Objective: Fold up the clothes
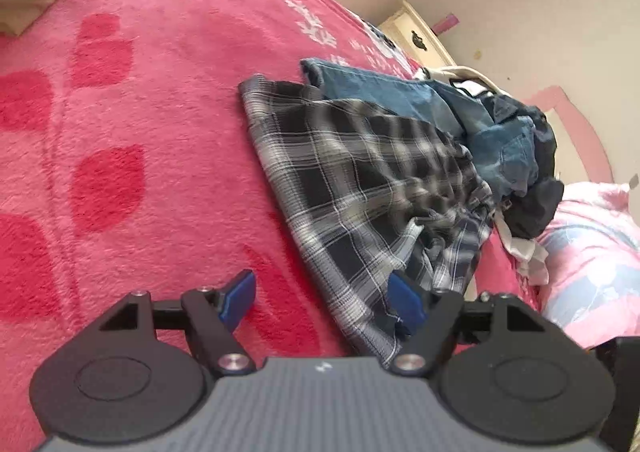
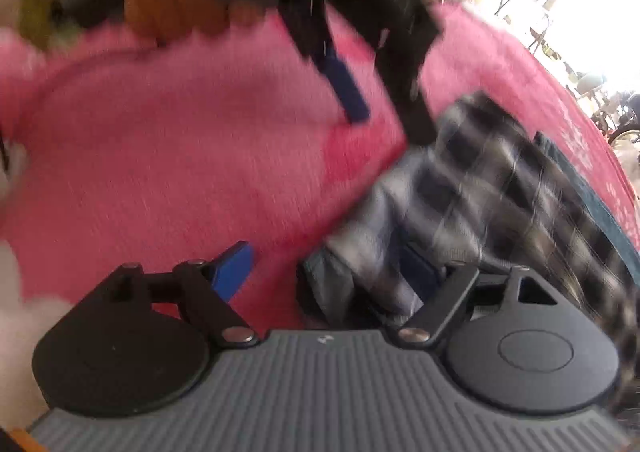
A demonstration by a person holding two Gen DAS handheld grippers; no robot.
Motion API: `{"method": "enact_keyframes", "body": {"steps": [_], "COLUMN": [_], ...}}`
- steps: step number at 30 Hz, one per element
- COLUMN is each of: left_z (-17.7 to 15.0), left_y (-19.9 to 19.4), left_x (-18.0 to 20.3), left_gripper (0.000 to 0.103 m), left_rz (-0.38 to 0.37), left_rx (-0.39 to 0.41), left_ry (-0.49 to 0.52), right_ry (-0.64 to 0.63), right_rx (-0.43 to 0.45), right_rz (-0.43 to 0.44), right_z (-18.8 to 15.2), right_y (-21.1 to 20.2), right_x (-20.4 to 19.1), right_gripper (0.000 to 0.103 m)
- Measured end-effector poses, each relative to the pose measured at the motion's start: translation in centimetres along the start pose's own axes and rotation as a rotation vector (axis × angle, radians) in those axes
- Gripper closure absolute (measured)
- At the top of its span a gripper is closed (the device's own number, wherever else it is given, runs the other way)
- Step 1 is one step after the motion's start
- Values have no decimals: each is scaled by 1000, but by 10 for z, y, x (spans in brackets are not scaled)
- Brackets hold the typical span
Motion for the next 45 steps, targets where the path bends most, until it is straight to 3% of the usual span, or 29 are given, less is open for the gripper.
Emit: {"method": "enact_keyframes", "body": {"steps": [4, 5, 8, 10, 11, 13, 18, 22, 26, 32, 38, 45], "left_z": [6, 8, 18, 27, 32, 42, 69, 81, 89, 119, 152, 163], "left_y": [1, 2, 7, 12, 15, 22, 38, 50, 51, 46, 47, 37], "left_x": [-9, -11, -18, -24, -27, -34, -45, -55, -46, -17, 9, 13], "left_gripper": [33, 34, 38, 46, 49, 61, 72, 97, 98, 99, 99, 99], "left_rz": [-6, -6, 3, 15, 23, 40, 38, 66, 88, 42, 24, 96], "left_rx": [8, 12, 28, 45, 53, 60, 89, 80, 98, 123, 77, 25], "left_ry": [-43, -53, -87, -108, -118, -141, -209, -266, -260, -252, -221, -234], "right_ry": [92, 95, 55, 25, 20, 50, 43, 67, 142, 254, 240, 198], "right_rx": [-9, -7, -1, 1, 2, 0, 7, 20, 33, 6, -92, -129], "right_rz": [-26, -40, -77, -114, -135, -131, -138, -161, -215, -279, -231, -154], "right_z": [-4, -3, 0, 3, 3, 6, 7, 8, 11, 18, 49, 85], "right_y": [0, 0, 2, 4, 3, 3, 5, 0, -14, -42, -57, -67], "right_x": [19, 21, 18, 20, 22, 28, 31, 34, 51, 93, 129, 129], "right_gripper": [52, 54, 70, 90, 92, 93, 93, 94, 95, 95, 95, 95]}}
Point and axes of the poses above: each gripper's, at about its wrist camera, not at the fingertips, and y roughly the way its jaws point, x to its right, z to its top, the point moved 10 cm from there along y, roughly the way its jaws point, and after that the axes turned 10 degrees about -z, right-handed, at the moved point
